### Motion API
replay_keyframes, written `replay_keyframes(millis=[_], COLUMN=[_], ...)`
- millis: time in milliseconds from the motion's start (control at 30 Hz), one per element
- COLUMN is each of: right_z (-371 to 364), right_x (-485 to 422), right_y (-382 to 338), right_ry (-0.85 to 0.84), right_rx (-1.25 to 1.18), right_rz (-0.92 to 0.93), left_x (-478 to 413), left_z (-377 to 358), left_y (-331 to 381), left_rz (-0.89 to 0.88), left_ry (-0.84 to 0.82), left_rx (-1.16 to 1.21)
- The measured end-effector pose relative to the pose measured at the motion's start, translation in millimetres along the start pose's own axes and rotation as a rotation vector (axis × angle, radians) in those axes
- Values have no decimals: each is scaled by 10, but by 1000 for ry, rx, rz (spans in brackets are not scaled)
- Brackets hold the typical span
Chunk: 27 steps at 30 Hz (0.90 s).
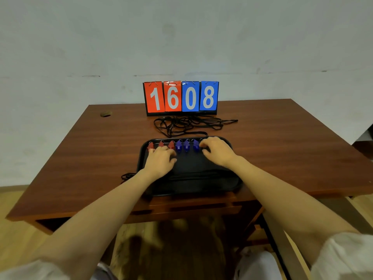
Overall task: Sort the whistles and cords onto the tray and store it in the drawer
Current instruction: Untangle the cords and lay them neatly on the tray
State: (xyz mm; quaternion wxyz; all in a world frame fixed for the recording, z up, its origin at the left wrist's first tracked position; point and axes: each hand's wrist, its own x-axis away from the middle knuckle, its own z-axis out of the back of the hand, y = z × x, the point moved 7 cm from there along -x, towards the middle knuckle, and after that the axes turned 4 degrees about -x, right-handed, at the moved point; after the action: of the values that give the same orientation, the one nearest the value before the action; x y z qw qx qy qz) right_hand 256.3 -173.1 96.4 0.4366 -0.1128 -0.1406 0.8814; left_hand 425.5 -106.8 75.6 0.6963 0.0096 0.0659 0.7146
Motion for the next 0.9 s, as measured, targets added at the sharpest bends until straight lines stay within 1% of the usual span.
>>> replay_keyframes(millis=[133,200,367,500,633,733,800,900], right_z=[122,145,7,-138,-319,-472,-544,-542], right_x=[-519,-806,-1432,-1814,-2045,-2098,-2101,-2069], right_y=[-17,54,311,460,529,581,628,668], right_ry=[10,-10,-120,-130,-163,-193,-174,-104], right_rx=[-23,-31,-17,-3,47,104,123,103], right_rz=[-32,-69,-154,-174,-148,-142,-147,-153], left_x=[-467,-715,-1288,-1644,-1858,-1909,-1900,-1875], left_z=[136,163,103,-61,-236,-394,-488,-538], left_y=[-107,-201,-390,-461,-481,-529,-567,-595], left_rz=[18,45,90,101,81,67,76,104], left_ry=[30,18,-19,-67,-97,-156,-186,-166], left_rx=[35,58,100,156,163,120,107,125])
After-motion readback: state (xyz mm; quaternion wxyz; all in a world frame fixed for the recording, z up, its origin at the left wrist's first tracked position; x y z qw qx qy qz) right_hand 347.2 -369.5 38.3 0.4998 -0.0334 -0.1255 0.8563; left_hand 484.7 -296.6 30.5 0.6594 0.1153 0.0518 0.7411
